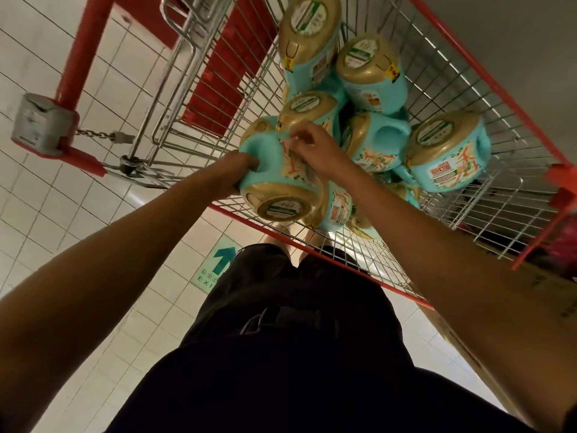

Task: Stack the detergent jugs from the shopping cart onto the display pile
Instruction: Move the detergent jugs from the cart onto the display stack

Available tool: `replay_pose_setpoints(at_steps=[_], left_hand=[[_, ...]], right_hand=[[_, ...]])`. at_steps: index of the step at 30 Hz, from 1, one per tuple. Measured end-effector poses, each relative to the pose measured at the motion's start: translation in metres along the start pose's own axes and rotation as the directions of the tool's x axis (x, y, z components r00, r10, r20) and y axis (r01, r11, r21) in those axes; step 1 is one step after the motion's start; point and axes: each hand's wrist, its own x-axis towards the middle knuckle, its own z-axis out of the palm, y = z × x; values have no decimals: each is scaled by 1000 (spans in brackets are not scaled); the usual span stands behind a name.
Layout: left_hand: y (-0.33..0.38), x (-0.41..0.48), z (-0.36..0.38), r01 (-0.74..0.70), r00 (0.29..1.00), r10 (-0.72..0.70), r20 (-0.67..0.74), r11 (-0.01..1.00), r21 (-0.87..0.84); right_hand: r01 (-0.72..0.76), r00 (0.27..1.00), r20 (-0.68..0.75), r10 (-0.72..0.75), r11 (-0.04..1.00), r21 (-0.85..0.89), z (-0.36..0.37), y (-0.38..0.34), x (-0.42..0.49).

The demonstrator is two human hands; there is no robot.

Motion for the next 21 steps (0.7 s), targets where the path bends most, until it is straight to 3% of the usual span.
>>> replay_pose_setpoints(at_steps=[3, 5, 8, 10, 12, 15, 18, 21], left_hand=[[32, -26, -10, -168, 963, 114, 246, 962, 215], [53, -34, -9, -249, 914, 111, 391, 913, 322], [75, -35, -3, -266, 888, 38, 458, 855, 445], [85, -33, 1, -233, 862, -30, 506, 864, 447], [90, -31, 2, -186, 844, -90, 529, 876, 445], [89, -32, -2, -196, 826, -78, 558, 889, 414], [73, -36, -6, -163, 868, 69, 492, 975, 151], [44, -44, -2, -203, 878, 234, 417, 972, -119]], right_hand=[[76, 994, 75, -75, 997, -1, -18, -22, 1], [23, 977, 213, -26, 1000, 17, -32, -37, -2], [-124, 850, 525, 52, 987, 102, -48, -40, -7], [-211, 759, 645, 87, 971, 117, -53, -39, -16], [-293, 746, 652, 136, 946, 139, -54, -33, -26], [-359, 824, 546, 152, 886, 295, -54, -17, -42], [-363, 889, 440, 127, 779, 510, -53, 1, -64], [-327, 936, 328, 125, 650, 686, -46, 11, -87]])
